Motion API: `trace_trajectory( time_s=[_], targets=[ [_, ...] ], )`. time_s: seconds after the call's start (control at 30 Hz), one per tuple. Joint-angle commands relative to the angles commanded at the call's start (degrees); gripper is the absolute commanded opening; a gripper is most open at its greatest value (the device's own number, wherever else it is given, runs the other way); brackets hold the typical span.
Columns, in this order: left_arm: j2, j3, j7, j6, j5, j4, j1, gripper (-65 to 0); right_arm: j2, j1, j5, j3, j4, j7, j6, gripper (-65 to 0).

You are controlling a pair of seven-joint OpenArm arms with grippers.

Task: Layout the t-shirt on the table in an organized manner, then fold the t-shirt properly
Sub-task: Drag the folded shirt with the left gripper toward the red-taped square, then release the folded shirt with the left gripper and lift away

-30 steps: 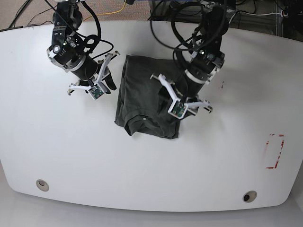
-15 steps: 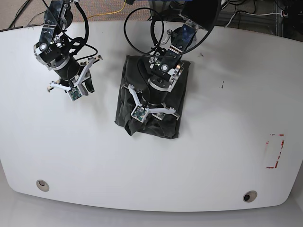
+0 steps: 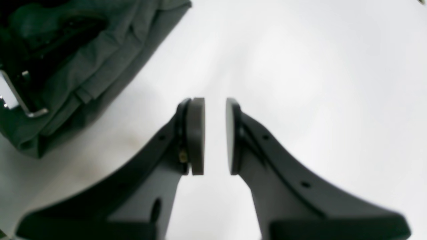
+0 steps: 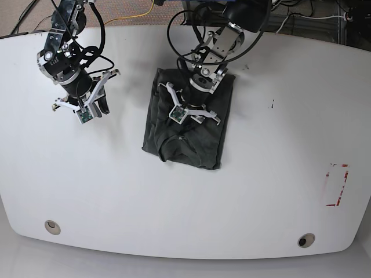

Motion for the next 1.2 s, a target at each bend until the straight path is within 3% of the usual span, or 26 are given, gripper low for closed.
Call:
trace_trajectory(
  time_s=[0.17,0.3,0.5,0.83,1.2],
  targets=[
    [-6.07,-4.57,-0.53,-5.36,-0.18,0.09,2.11,-41.3,-0.09,0.00,0.00,-0.09,0.00,-0.09,0.00,-55.3],
    [-12.66,-9.58,-3.34,-10.20,-3.87,-0.44,2.99,-41.3,-0.09,0.00,0.00,-0.18,0.00,-0.09,0.00,-55.3],
    [-22.68,-13.63,-5.71,-13.89,-9.85,-0.44,4.13,-41.3,-0.09,-0.18,0.00,-0.18,0.00,-0.09,0.00,-55.3],
    [-36.31,-16.00,-7.91,-16.79,-19.96,-4.84,5.19,-41.3,-0.18,-1.14,0.00,-0.18,0.00,-0.09,0.00,-55.3],
    [-44.31,-15.82,-18.02,-16.88,-22.59,-17.93,3.52,-41.3,-1.76,-1.14,0.09,-0.09,0.09,-0.09,0.00,-55.3]
  ],
)
